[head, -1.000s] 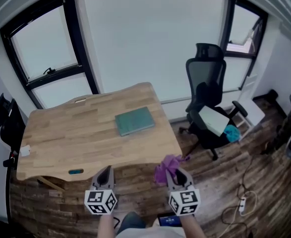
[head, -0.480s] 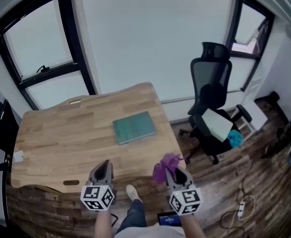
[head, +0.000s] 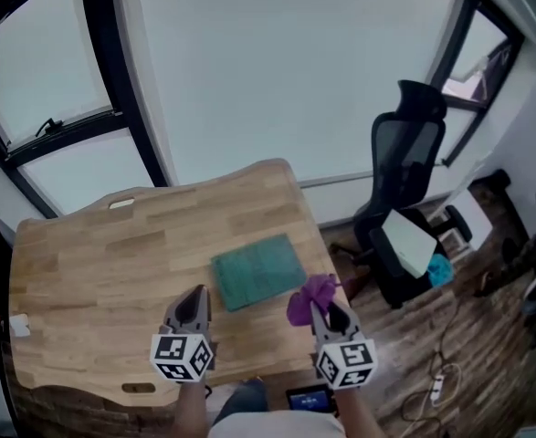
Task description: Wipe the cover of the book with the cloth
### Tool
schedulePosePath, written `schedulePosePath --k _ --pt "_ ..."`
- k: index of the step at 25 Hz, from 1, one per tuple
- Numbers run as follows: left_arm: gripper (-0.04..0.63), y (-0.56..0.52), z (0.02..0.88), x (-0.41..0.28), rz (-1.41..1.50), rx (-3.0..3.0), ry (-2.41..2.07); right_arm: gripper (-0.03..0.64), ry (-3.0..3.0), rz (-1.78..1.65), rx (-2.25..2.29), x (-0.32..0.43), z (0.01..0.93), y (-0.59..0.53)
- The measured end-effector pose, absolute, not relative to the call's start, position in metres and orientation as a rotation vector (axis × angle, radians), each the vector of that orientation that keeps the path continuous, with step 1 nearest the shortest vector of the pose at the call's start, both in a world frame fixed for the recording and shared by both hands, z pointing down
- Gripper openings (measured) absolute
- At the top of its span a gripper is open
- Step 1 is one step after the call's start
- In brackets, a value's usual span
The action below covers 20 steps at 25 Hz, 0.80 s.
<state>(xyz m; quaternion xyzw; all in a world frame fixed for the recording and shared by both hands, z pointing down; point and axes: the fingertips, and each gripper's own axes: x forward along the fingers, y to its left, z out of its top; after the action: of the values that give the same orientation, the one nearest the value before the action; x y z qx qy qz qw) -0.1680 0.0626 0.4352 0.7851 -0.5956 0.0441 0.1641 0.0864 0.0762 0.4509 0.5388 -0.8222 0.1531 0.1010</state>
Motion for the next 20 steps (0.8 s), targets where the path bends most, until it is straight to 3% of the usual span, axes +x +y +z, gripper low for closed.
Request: schedulePosePath --k 20 --pt "0.002 -0.011 0.475 -0.193 0.222 2.115 -1.719 0.08 -2.375 0.475 1.487 0.069 0.482 -0.032"
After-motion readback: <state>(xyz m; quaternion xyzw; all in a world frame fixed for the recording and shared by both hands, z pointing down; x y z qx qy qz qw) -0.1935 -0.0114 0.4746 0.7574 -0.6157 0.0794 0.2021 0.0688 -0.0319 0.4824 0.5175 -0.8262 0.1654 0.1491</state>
